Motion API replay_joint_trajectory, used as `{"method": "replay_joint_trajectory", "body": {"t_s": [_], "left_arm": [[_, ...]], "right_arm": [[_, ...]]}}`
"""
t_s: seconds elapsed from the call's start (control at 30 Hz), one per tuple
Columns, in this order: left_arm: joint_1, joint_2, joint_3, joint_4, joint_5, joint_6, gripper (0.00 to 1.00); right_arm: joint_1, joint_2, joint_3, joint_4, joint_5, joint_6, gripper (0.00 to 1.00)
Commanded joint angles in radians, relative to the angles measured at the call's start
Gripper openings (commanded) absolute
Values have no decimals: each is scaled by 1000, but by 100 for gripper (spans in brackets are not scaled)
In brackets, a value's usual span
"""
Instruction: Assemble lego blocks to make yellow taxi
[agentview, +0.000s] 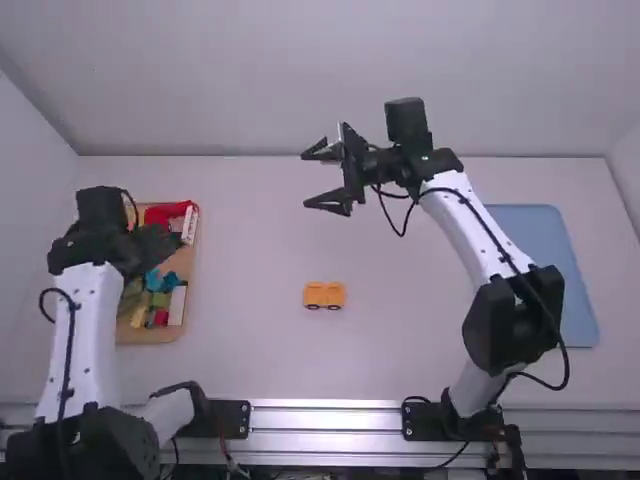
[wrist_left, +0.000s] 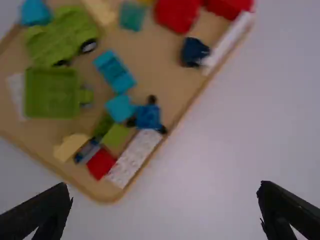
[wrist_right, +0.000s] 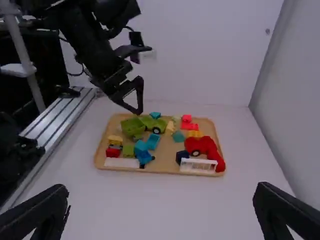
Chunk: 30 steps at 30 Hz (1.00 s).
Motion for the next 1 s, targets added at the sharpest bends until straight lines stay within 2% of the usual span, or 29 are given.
{"method": "replay_joint_trajectory", "body": {"t_s": [0.0,0.2,0.27,0.37,0.5,0.6,0.73,0.87,0.97], "left_arm": [[71,-13,-1,-21,-38,-74,99],[267,-13,-1,-87,-45,-125,99],[378,-13,-1,-92,19,-74,99],[468,0,0,-100,64,-22,99],[567,95,27,-113,22,-63,99],[599,233,111,-117,161,122,99],[578,389,231,-185,184,270,99],[521,543,356,-266,259,525,99],[456,616,402,-318,230,742,99]], "right_arm": [[23,-19,31,3,-7,10,99],[41,-19,31,3,21,8,99],[34,-19,31,4,20,8,99],[27,-19,32,14,16,9,99],[25,-19,32,27,15,8,99],[25,-19,32,45,12,12,99],[29,-19,32,49,13,9,99],[26,-19,32,54,13,9,99],[29,-19,32,65,13,10,99]]}}
